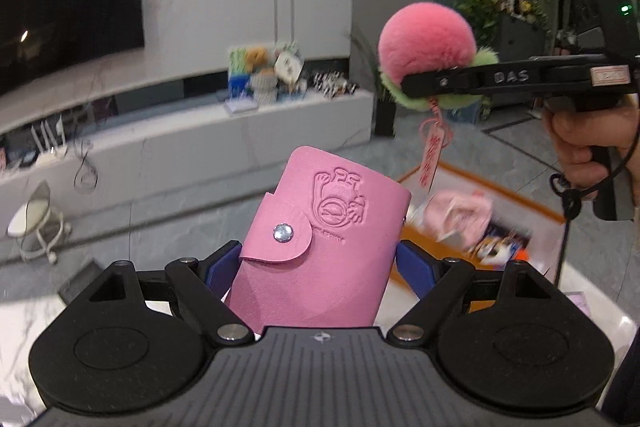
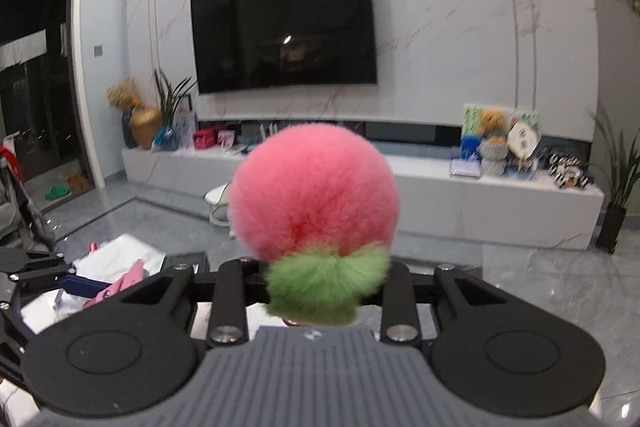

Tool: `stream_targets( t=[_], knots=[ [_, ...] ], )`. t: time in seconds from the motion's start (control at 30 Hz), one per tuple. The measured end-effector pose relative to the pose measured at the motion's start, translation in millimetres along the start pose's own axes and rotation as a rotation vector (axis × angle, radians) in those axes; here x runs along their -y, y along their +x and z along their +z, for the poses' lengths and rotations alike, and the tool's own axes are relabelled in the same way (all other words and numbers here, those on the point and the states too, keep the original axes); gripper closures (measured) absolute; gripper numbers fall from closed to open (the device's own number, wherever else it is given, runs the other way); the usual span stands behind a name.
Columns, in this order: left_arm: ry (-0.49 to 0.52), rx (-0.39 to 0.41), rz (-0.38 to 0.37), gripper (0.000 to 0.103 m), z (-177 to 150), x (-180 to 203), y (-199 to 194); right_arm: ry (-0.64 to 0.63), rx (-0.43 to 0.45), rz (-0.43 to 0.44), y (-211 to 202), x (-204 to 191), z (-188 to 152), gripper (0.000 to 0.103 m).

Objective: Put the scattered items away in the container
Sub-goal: 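Lift and carry the pompom and wallet over the orange-rimmed box with both tools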

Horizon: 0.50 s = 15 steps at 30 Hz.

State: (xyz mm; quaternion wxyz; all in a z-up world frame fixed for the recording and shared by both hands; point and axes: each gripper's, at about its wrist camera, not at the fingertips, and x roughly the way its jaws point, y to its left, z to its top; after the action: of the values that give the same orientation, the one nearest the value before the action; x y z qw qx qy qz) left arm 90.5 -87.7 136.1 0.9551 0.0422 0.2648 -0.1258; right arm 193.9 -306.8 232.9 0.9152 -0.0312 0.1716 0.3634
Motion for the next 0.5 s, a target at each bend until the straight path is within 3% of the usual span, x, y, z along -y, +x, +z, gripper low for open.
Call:
stream_targets(
  t=[0.23,0.5],
  knots=[
    [0.074,0.072,-0.036,0.005,34.6,49.2,-9.3,0.011,0.059,-0.044,-49.1,28.7,18.8,0.070],
    [0.136,0.098,-0.109,0.005,56.6,103.2,12.7,0.036,0.078,-0.115,-90.1,70.9,22.3,0.069]
  ],
)
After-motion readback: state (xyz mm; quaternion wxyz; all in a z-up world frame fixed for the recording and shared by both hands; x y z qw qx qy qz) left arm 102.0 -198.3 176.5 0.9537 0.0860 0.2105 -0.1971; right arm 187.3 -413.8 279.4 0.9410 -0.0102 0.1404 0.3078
